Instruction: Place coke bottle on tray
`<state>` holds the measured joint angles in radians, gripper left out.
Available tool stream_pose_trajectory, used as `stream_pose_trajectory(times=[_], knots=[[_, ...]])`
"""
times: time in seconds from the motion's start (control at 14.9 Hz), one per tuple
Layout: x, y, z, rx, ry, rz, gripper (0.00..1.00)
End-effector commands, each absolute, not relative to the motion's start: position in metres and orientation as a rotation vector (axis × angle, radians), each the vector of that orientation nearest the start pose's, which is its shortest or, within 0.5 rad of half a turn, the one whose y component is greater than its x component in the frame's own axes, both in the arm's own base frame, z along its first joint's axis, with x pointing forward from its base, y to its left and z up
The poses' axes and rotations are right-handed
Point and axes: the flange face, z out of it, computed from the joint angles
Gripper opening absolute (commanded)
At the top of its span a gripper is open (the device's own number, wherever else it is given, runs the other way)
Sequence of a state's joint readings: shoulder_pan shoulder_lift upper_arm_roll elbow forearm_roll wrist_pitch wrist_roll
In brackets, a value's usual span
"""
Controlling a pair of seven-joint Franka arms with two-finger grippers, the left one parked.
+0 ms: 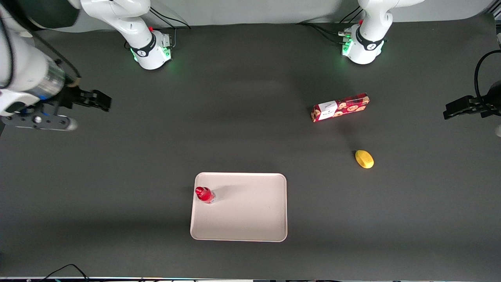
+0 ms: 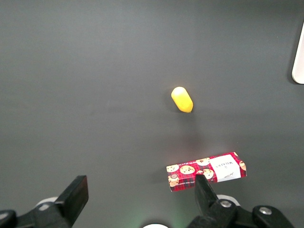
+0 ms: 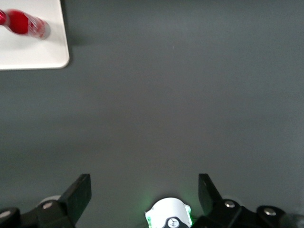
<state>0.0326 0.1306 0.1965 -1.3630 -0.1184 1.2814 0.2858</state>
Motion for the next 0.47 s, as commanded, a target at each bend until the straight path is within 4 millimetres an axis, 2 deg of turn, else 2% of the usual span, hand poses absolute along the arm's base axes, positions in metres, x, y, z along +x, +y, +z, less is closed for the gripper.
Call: stream_pose_trajectory(times=[0.0, 0.07, 0.2, 0.4], knots=[[0.482, 0.015, 0.593, -3.192, 0.051, 0.216, 1.00], [0.475, 0.004, 0.585, -3.184, 0.077, 0.193, 1.00], [0.477, -0.002, 0.587, -3.174, 0.098, 0.169, 1.00], [0.491, 0.006, 0.601, -3.104, 0.124, 0.134, 1.00]])
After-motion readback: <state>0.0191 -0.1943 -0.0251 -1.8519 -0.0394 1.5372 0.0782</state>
